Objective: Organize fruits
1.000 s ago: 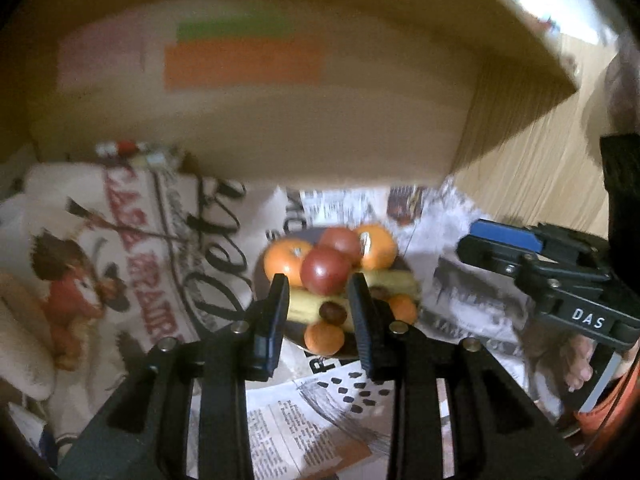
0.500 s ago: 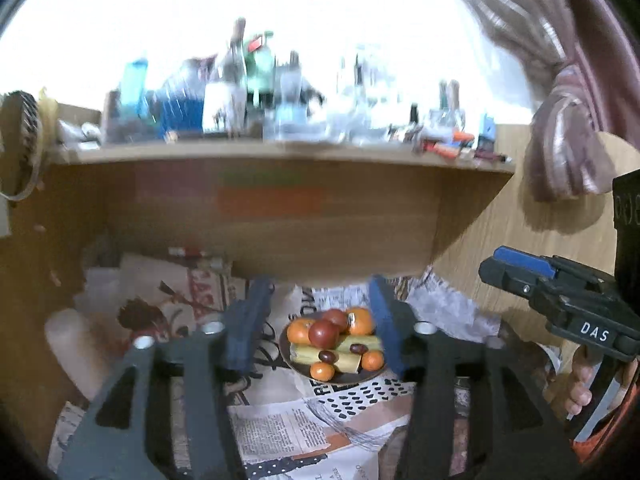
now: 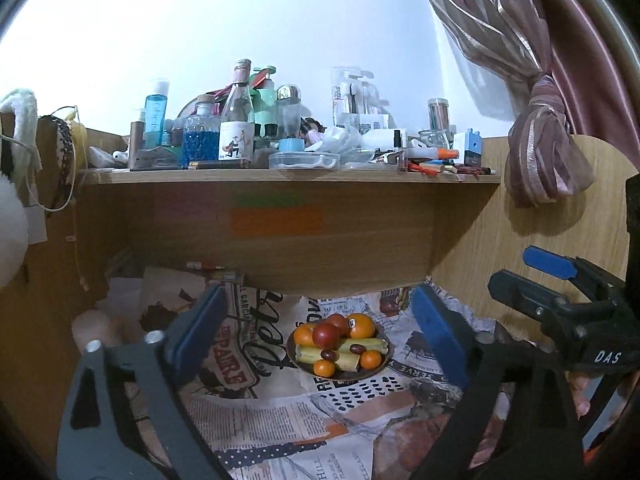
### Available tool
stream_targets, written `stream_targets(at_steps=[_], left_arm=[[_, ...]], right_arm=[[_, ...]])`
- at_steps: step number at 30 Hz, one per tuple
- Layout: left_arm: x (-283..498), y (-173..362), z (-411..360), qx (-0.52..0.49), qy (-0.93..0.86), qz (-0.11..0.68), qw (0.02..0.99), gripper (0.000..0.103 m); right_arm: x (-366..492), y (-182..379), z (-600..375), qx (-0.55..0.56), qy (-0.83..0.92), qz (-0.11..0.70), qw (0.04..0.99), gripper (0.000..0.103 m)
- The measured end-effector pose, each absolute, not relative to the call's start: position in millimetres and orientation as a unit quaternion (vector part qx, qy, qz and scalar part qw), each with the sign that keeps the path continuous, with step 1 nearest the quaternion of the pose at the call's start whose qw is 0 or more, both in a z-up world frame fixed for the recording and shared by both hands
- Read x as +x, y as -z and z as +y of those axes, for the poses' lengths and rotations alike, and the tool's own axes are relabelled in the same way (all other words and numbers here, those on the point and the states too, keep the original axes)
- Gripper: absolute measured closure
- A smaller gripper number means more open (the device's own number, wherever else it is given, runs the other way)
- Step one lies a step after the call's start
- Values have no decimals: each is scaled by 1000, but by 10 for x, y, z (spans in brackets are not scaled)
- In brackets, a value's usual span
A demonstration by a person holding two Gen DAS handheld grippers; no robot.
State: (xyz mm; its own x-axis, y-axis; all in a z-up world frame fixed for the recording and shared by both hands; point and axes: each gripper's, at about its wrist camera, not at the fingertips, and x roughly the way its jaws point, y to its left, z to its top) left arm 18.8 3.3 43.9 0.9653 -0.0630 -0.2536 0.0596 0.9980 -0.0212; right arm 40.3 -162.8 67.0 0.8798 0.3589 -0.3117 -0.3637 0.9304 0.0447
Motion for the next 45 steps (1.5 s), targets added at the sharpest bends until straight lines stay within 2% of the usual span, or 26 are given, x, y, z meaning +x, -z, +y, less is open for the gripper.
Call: stream_targets(at_steps=[2,7,45], left_arm=[[172,-435,32,-9,27,126,992,1],[179,-432,15,-8,24,128,991,0],[229,-397,24,-14,9,134,991,0]], right_arm=[[386,-664,-1630,-12,-176,153,972,0],[379,-662,-1622,-16,-174,152,973,0],[382,-660,-1604,0,-165,151,975,0]])
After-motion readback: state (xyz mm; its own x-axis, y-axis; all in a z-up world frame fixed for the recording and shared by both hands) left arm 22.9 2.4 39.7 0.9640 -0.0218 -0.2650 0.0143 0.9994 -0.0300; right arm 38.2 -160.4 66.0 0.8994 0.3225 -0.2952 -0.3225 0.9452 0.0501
